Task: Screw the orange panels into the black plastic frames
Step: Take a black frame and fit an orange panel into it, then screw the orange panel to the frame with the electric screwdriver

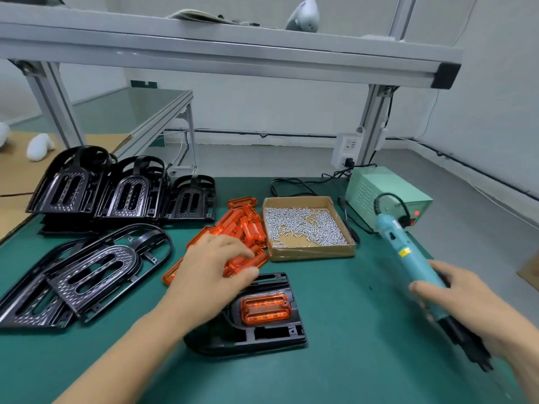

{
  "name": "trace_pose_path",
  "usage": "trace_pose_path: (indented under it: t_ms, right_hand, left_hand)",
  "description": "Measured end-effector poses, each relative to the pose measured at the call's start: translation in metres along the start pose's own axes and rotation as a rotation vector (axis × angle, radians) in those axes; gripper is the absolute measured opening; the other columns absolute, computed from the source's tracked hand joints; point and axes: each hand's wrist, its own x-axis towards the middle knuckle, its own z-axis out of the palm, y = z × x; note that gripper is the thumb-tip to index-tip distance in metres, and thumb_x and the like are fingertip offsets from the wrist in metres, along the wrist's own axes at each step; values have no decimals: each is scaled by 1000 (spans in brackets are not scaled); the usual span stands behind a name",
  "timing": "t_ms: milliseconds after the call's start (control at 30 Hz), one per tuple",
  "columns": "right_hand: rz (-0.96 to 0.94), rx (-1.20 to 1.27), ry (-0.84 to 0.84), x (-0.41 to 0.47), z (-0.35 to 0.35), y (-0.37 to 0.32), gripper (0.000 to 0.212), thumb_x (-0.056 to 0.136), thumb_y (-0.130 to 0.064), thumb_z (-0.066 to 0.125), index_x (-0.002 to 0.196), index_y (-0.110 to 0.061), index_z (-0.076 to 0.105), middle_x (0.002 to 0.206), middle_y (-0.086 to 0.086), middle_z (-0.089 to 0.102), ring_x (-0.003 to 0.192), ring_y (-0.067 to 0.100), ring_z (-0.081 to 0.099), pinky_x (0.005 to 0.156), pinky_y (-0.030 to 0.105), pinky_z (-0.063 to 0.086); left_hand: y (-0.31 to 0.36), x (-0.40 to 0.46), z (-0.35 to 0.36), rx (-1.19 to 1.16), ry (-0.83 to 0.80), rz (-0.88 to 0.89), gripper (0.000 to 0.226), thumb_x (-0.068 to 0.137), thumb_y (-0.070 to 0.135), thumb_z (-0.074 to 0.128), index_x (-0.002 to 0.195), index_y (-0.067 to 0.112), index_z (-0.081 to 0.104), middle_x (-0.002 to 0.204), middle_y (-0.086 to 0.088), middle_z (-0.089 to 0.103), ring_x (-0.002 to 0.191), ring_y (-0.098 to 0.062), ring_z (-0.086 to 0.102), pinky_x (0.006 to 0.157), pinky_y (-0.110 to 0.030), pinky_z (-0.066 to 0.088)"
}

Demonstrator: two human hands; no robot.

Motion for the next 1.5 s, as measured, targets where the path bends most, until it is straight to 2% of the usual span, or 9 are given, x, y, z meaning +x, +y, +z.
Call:
trace_pose_path:
  t_ms: [67,200,333,567,867,1033,1167,1233,1500]
  right_hand:
    - [-60,207,26,-3,-8,-4,21,79,-3,68,90,-21,65,60,4,58,47,19,51,56,32,41]
    - [-316,687,66,-4,-1,-37,52,61,4,66,101,-28,65,70,-2,53,51,10,48,45,20,42]
    - [-388,1099,-47,7,22,-65,40,70,-8,60,107,-24,58,65,-2,50,49,9,48,47,21,46]
    - [-386,1194,48,13,49,-74,33,72,-10,62,102,-22,58,59,-4,42,45,8,39,45,20,41]
    - [-461,1147,104,5,56,-81,30,74,-8,61,100,-22,57,58,-2,39,45,10,39,46,22,42]
    - [-542,1232,128,-1,53,-90,16,81,-13,58,93,-24,58,58,-6,41,47,9,42,49,20,42]
    - [-567,1293,117,-8,58,-101,13,81,-14,56,85,-26,56,55,-9,40,44,6,40,48,18,41]
    - [-575,1356,87,-13,63,-111,10,83,-16,54,84,-26,54,54,-10,40,44,5,40,49,16,41]
    - [-608,1469,22,-29,80,-145,6,84,-20,50,83,-24,45,50,-11,35,39,2,35,44,16,36]
  left_hand:
    - [4,29,4,-29,36,-8,14,83,29,69,96,27,73,101,12,65,101,-13,49,94,-36,38]
    - [11,83,25,19,-69,-29,14,87,23,64,98,25,74,98,6,69,94,-12,56,91,-33,44]
    - [17,119,51,163,-242,-49,12,85,27,68,95,26,74,99,9,71,100,-13,59,96,-35,39]
    - [20,136,75,420,-338,-64,9,83,22,68,87,23,76,93,8,71,97,-15,57,92,-36,26]
    - [23,135,81,446,-320,-60,15,89,13,55,91,16,69,95,0,70,96,-22,58,97,-38,25]
    - [34,102,46,-276,-121,-89,13,87,11,61,77,18,67,78,1,70,79,-19,64,82,-37,52]
    - [37,41,22,-863,-137,-170,3,73,16,77,74,17,74,75,-3,72,66,-9,62,63,-18,50]
    - [36,18,19,-1067,-131,-309,22,57,24,80,77,14,77,77,-8,73,66,-11,60,62,-16,50]
    - [39,-16,13,-1351,-47,-401,26,54,17,77,79,11,78,77,-14,73,63,-10,62,59,-18,51]
